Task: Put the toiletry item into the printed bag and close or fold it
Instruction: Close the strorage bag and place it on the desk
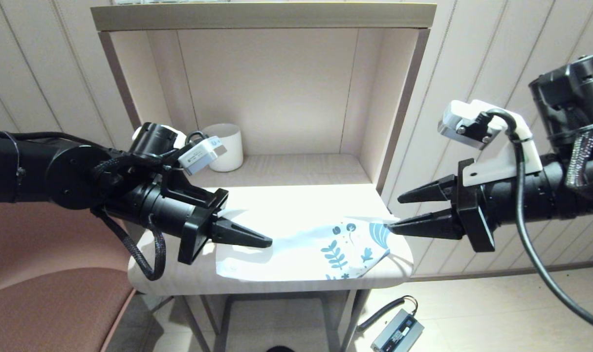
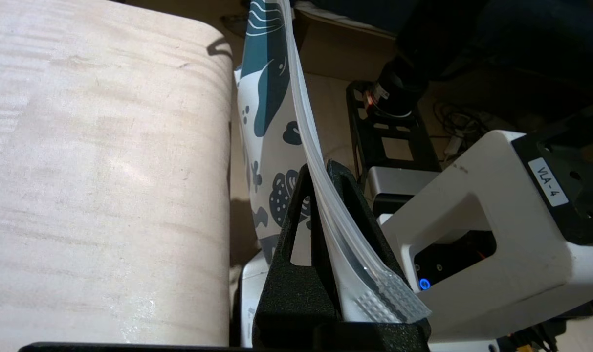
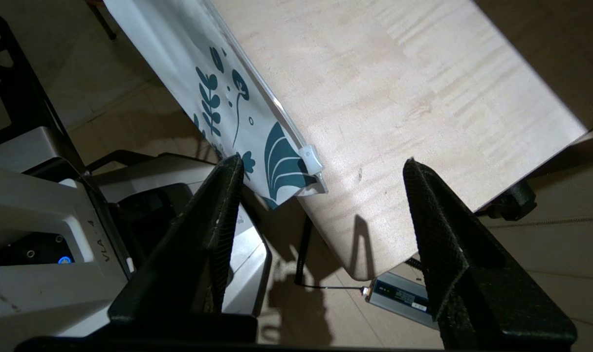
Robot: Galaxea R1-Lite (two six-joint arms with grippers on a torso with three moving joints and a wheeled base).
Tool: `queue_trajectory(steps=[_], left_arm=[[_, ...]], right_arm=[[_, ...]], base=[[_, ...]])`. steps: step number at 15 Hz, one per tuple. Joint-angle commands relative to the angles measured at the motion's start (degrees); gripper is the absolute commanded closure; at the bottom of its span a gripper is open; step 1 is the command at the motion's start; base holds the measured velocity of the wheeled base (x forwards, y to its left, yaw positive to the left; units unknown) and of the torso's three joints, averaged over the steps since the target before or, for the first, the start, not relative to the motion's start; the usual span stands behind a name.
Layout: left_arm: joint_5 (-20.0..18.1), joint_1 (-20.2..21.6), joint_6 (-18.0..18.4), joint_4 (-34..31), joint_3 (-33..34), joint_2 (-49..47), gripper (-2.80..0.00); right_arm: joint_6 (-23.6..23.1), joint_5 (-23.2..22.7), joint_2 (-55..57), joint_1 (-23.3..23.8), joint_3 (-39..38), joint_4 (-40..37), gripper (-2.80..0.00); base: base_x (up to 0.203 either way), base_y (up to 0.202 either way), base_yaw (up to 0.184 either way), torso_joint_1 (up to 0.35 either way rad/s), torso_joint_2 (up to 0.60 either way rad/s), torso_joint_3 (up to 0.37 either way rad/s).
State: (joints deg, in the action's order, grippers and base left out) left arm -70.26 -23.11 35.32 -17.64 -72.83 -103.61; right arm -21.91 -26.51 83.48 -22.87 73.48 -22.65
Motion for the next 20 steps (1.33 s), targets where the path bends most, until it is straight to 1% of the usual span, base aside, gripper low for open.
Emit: queue_trajectory(steps=[1,2,3,5,6,8,10,11,13,14,15,16,17,18,19,20], left_arm=[[-0.38,0.17,-0.3,-0.08,-1.99,-1.17,0.0],[-0.3,0.52,-1.17,-0.01,-3.57,-1.63,0.0],[-0.15,1.13,-3.1,-0.01,-5.87,-2.26,0.0],[0.06,3.24,-9.91,0.39,-11.03,-4.02,0.0],[0.51,4.44,-11.51,0.57,-12.71,-5.43,0.0],[2.54,5.93,-12.45,0.67,-15.04,-8.07,0.0],[3.29,6.32,-12.56,0.68,-16.45,-10.21,0.0],[4.33,6.33,-12.56,0.68,-16.86,-10.57,0.0],[5.74,6.33,-12.83,0.68,-17.26,-11.44,0.0],[6.09,6.33,-13.38,0.64,-17.83,-11.58,0.0],[7.38,6.33,-14.99,0.65,-18.91,-12.03,0.0],[9.24,6.33,-17.08,0.87,-20.11,-12.6,0.0],[10.33,6.33,-19.28,1.61,-21.25,-13.15,0.0],[10.61,6.46,-21.18,2.72,-21.97,-13.34,0.0],[10.91,6.64,-23.93,3.95,-22.62,-13.51,0.0],[12.21,6.73,-27.1,5.62,-23.41,-13.86,0.0]], right_arm=[[-0.11,-0.21,-1.9,0.37,0.65,-0.18,-2.8],[-0.02,-0.21,-3.35,0.98,0.8,-0.32,-2.8],[-0.04,-0.28,-5.05,2.52,0.68,-0.44,-2.8],[0.07,-0.37,-8.33,4.63,-0.3,-0.59,-2.8],[0.14,-0.38,-9.71,5.75,-1.26,-0.55,-2.8],[0.62,-0.45,-11.98,8.9,-2.85,-0.51,-2.8],[1.55,-1.26,-14.08,12.77,-5.03,-0.24,-2.8],[1.66,-3.05,-14.98,14.96,-5.88,-0.36,0.0],[1.57,-7.31,-17.4,19.1,-8.73,-0.46,0.0],[1.53,-8.24,-18.36,19.67,-10.18,-0.42,0.0],[1.52,-8.42,-18.84,19.83,-11.5,-0.19,0.0],[1.52,-8.49,-19.29,19.88,-11.98,-0.12,0.0],[1.52,-8.55,-19.59,19.88,-12.14,-0.11,0.0],[1.52,-8.59,-19.59,19.79,-12.27,-0.11,0.0],[1.51,-8.73,-19.59,19.71,-12.56,-0.11,0.0],[1.43,-8.73,-19.7,19.67,-13.29,-0.06,0.0]], base=[[0.0,0.0,0.0,0.0,0.0,0.0],[0.0,0.0,0.0,0.0,0.0,0.0],[0.0,0.0,0.0,0.0,0.0,0.0],[0.0,0.0,0.0,0.0,0.0,0.0],[0.0,0.0,0.0,0.0,0.0,0.0],[0.0,0.0,0.0,0.0,0.0,0.0],[0.0,0.0,0.0,0.0,0.0,0.0],[0.0,0.0,0.0,0.0,0.0,0.0],[0.0,0.0,0.0,0.0,0.0,0.0],[0.0,0.0,0.0,0.0,0.0,0.0],[0.0,0.0,0.0,0.0,0.0,0.0],[0.0,0.0,0.0,0.0,0.0,0.0],[0.0,0.0,0.0,0.0,0.0,0.0],[0.0,0.0,0.0,0.0,0.0,0.0],[0.0,0.0,0.0,0.0,0.0,0.0],[0.0,0.0,0.0,0.0,0.0,0.0]])
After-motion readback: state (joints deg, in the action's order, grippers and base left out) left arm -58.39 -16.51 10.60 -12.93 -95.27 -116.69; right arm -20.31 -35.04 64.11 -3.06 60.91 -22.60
